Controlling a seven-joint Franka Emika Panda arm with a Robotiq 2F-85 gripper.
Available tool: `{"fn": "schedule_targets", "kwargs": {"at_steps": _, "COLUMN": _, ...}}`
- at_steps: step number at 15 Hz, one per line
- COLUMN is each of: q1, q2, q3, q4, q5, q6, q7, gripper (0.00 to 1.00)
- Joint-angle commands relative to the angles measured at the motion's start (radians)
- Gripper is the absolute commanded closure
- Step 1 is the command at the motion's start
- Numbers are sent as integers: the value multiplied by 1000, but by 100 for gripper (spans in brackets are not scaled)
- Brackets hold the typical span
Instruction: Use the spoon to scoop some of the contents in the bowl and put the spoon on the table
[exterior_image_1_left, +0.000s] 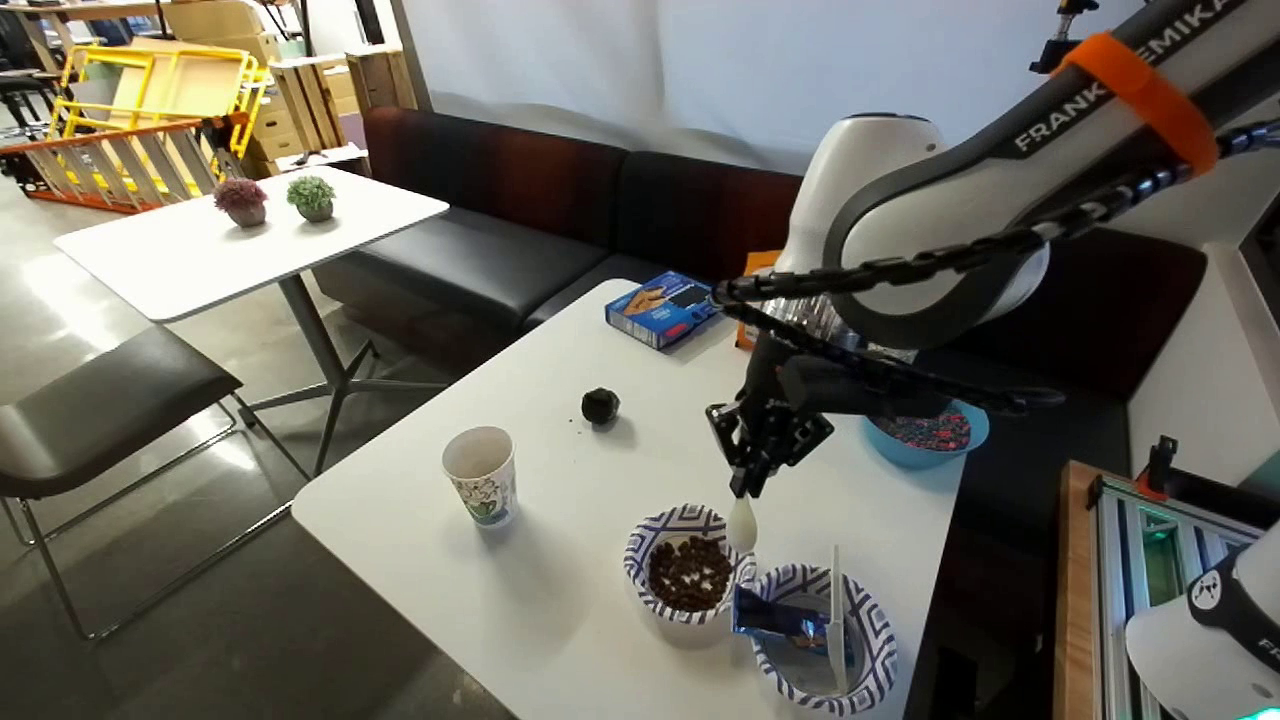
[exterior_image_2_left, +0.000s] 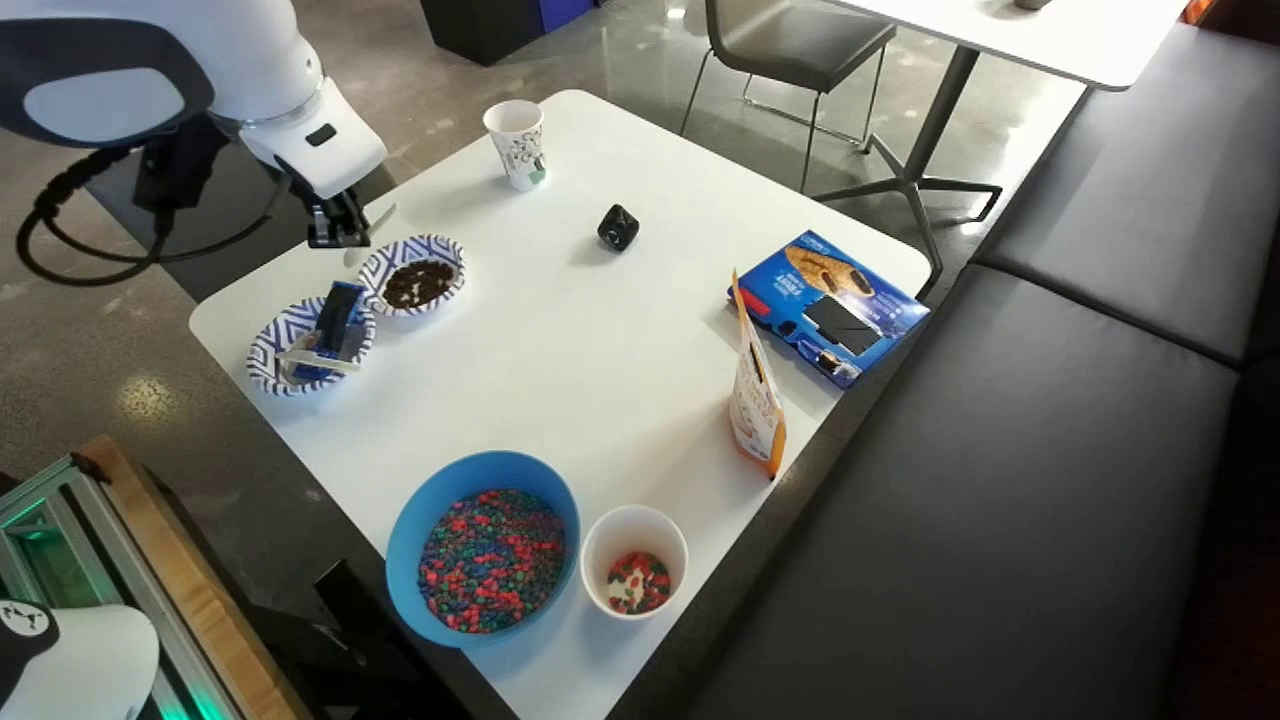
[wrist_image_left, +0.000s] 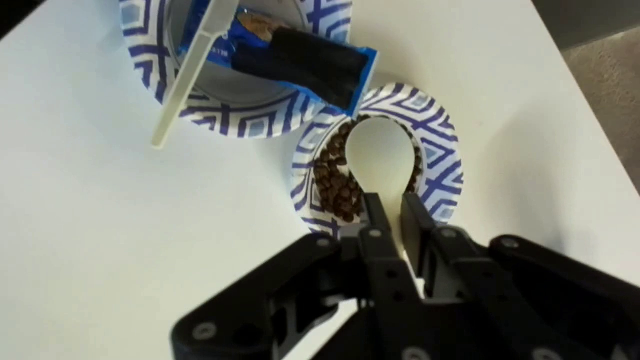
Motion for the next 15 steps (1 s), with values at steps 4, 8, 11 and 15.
{"fn": "schedule_targets", "kwargs": {"at_steps": 4, "q1": -1, "q2": 172, "q3": 6, "q4": 126, "q5": -283, "q6": 89, "q7": 247, "gripper": 97}}
{"fn": "schedule_targets", "kwargs": {"at_steps": 8, "q1": 20, "q2": 258, "q3": -21, "q4": 172, "q5": -386, "q6": 118, "q7": 315, "gripper": 97}}
{"fn": "schedule_targets", "kwargs": {"at_steps": 11, "q1": 40, "q2": 304, "q3": -40, "q4": 191, "q5": -423, "q6": 152, "q7": 335, "gripper": 97}}
{"fn": "schedule_targets", "kwargs": {"at_steps": 15, "q1": 70, "q2": 348, "q3": -70, "q4": 210, "q5": -451, "q6": 182, "q7": 358, "gripper": 97}}
